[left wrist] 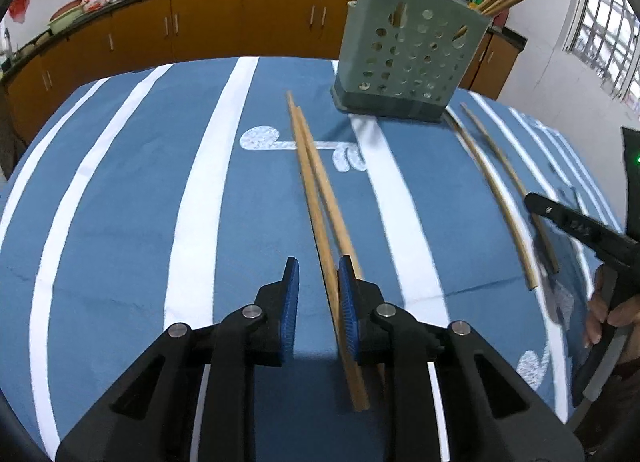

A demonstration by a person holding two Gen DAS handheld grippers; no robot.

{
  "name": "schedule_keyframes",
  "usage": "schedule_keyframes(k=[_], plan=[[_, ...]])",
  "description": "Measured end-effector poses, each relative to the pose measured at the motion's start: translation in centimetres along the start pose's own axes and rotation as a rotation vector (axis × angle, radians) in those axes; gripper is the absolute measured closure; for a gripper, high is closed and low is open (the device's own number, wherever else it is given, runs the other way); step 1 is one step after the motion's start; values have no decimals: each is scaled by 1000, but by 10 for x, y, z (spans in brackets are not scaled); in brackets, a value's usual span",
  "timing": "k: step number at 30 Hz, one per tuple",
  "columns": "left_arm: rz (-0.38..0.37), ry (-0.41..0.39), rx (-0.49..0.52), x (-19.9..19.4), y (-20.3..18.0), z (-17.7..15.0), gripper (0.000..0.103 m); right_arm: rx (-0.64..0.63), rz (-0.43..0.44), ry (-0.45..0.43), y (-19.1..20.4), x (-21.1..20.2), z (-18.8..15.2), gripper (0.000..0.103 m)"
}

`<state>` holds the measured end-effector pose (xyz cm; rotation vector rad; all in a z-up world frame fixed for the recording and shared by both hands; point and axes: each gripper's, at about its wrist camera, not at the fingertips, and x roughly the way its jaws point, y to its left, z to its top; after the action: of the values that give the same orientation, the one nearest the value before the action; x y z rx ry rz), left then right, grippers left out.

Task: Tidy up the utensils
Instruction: 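Grasp a chopstick with the right tool while the left tool grasps another, then hold both chopsticks pinched at their ends above the tablecloth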

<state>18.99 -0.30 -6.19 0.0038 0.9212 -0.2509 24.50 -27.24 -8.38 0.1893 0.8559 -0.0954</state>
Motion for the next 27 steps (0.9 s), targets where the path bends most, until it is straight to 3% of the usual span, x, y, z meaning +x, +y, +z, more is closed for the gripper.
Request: schedule_keyframes(k=[5,9,16,20,27], plan=[[40,-3,33,1,-9,1,83,-13,5,-1,2,-1,-2,95],[86,-7,47,7,-12,7,95,-29,4,-4,4,-1,-2,94],[119,-10,-20,19,20,30,96,-27,23,-10,1,-1,-2,95],[114,-21,-66,20,44,36,96,-24,30,-10,0,0,0,95],[104,-42,-60,22,45,35,96,-18,36,-7,0,2,1,95]])
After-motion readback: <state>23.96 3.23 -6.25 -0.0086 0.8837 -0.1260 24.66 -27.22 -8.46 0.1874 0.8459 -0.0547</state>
